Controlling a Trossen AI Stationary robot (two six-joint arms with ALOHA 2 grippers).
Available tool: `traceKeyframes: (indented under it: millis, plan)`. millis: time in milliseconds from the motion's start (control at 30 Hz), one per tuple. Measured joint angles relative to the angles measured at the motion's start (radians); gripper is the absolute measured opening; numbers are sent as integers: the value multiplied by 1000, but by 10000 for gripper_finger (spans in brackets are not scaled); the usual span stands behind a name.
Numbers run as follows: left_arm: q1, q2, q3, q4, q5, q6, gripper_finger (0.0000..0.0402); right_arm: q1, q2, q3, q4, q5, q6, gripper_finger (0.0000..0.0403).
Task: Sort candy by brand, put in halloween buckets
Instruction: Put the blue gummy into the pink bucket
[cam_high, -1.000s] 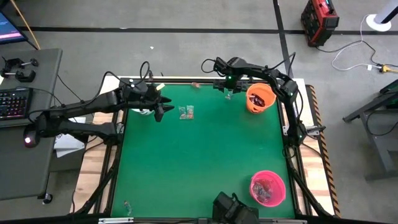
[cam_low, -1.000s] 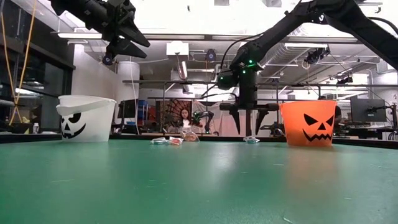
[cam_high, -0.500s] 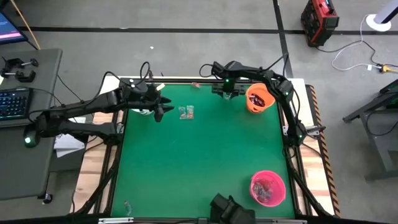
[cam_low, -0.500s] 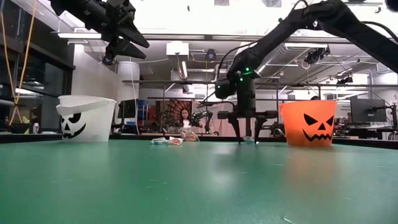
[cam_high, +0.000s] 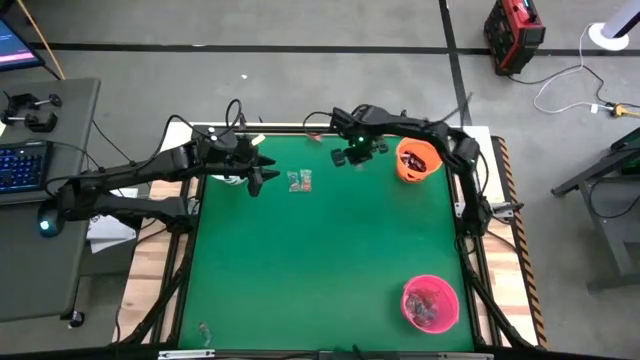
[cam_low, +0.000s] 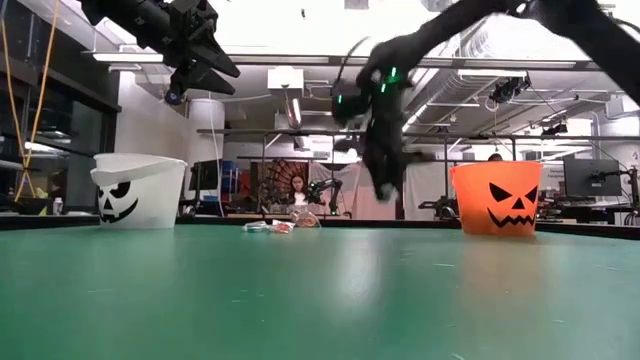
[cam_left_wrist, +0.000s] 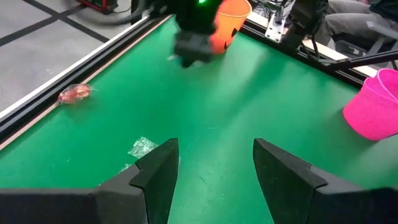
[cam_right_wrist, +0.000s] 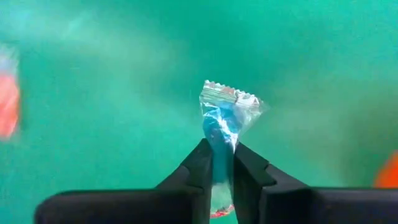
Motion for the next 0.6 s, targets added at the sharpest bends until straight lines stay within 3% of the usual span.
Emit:
traceKeyframes:
  millis: [100,300,433,600]
  plan:
    - [0,0,0,0,0,14,197,65,-84,0,-71,34,-29,41]
    - [0,0,0,1,-28,54,197,243,-288,1,-151,26,-12,7]
    - [1,0,0,3,-52,55,197,391,-374,2,-237,-100,59,10]
    - [2,0,0,18,-55,57,197,617,-380,1,-447,-321,192,10]
